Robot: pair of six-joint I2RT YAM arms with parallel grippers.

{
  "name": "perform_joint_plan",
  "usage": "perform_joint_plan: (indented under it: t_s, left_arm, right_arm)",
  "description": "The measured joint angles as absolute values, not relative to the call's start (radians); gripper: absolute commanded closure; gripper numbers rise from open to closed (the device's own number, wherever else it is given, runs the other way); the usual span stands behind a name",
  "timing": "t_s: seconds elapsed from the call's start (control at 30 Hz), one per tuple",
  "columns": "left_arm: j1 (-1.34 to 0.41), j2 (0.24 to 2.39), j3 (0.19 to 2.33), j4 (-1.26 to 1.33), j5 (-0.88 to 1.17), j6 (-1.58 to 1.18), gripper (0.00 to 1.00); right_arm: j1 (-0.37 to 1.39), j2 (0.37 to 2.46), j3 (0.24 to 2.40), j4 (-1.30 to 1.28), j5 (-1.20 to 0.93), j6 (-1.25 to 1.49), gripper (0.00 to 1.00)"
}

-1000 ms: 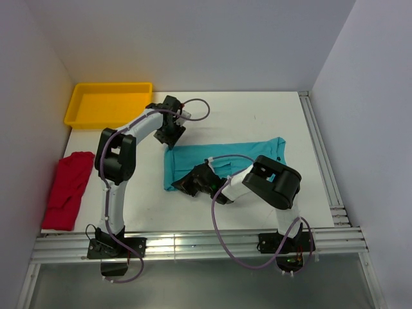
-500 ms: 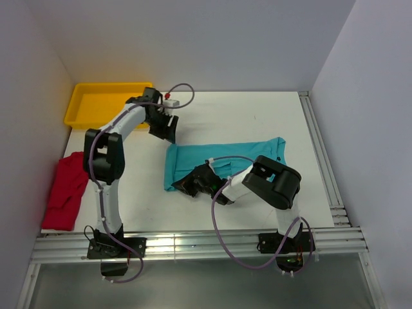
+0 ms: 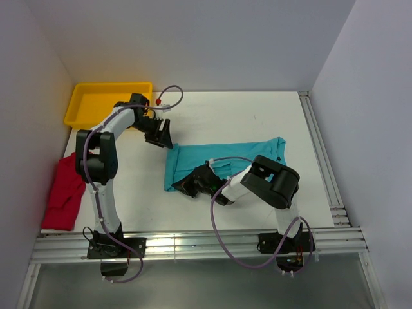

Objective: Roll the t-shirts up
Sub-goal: Roll the tshirt

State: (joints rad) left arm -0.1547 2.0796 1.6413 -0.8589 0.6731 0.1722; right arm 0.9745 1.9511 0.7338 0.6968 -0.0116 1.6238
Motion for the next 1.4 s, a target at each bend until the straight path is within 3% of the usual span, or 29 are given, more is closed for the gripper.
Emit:
perform_joint_plan:
  t_s: [0.43,0.63,0.9,1.07,1.13,1.27,1.4]
  left_arm:
    - [-0.154,2.138,1.584,-0.831,0.691,0.171,0.31]
    - [-0.154,2.156,1.584,-0.809,0.714,0.153,0.36]
    - [-0.154,2.178,1.584,-0.769,0.717,0.11,0.7]
    - [-0.154,2.18,1.584,-0.758,0.709,0.083,1.0]
    - [-0.154,2.18,1.584,-0.752,0.701,0.067,1.0]
    - [-0.157,2.18,1.584,-0.742,0.66,0.039,1.0]
    - [-0.162,2.178,1.585,-0.744,0.618,0.014,1.0]
  right_arm:
    - [0.97,1.951,0.735,0.694,-0.012,1.622,1.0]
    - [0.968,1.95,0.746,0.669,-0.008,1.604,1.0]
    - [0.965,1.95,0.779,0.617,-0.009,1.57,1.0]
    - [0.955,1.939,0.791,0.572,-0.009,1.544,1.0]
    - [0.952,1.929,0.815,0.518,-0.005,1.518,1.0]
    - [0.951,1.903,0.891,0.356,0.036,1.441,0.77]
    - [0.955,1.885,0.974,0.188,0.095,1.356,0.63]
